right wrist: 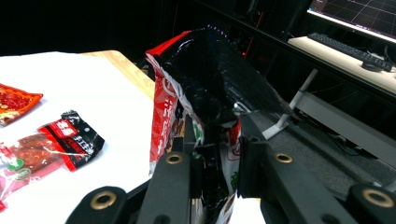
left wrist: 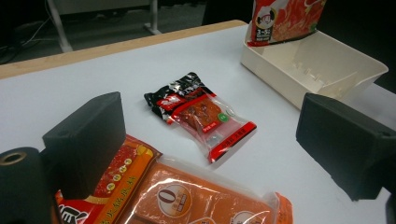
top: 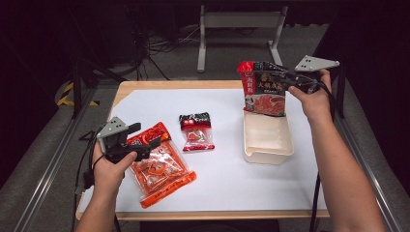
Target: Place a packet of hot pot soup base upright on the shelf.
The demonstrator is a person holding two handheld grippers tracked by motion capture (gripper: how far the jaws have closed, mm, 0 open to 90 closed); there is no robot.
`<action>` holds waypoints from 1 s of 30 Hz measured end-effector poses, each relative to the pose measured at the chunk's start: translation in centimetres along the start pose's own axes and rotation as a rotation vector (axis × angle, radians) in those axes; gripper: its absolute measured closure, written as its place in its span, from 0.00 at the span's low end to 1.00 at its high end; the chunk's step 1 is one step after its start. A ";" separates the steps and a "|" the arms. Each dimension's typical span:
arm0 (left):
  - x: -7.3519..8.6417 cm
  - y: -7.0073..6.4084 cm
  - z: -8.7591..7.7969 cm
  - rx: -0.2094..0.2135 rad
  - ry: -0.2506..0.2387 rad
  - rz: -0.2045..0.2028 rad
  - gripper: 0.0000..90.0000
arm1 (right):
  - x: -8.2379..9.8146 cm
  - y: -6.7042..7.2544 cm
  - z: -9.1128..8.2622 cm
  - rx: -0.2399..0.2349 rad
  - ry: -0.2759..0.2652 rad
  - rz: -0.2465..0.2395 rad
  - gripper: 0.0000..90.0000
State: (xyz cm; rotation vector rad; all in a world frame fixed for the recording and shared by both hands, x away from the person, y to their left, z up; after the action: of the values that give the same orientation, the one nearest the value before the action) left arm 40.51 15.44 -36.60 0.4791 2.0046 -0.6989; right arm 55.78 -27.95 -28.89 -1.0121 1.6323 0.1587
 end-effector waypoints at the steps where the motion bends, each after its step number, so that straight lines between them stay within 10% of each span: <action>1: 0.0 0.0 0.0 0.000 0.001 0.000 0.10 | 0.1 0.0 0.1 -0.001 0.001 0.000 0.87; 30: 0.2 0.3 0.5 0.010 0.018 -0.008 0.10 | 2.8 0.7 1.3 -0.028 0.011 0.089 0.83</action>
State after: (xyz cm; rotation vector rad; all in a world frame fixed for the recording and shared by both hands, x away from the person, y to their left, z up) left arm 40.94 15.36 -37.13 0.4851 2.0213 -0.7123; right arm 56.31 -28.24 -31.98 -0.9636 1.6903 0.2373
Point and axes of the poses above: each handheld gripper's, and its own axes: z roughly forward along the jaws, x roughly out of its underside, y roughly to its left, the point moved 7 cm from there along z, roughly forward along the jaws, and after that the axes turned 8 degrees about -z, right-handed, at the moved point
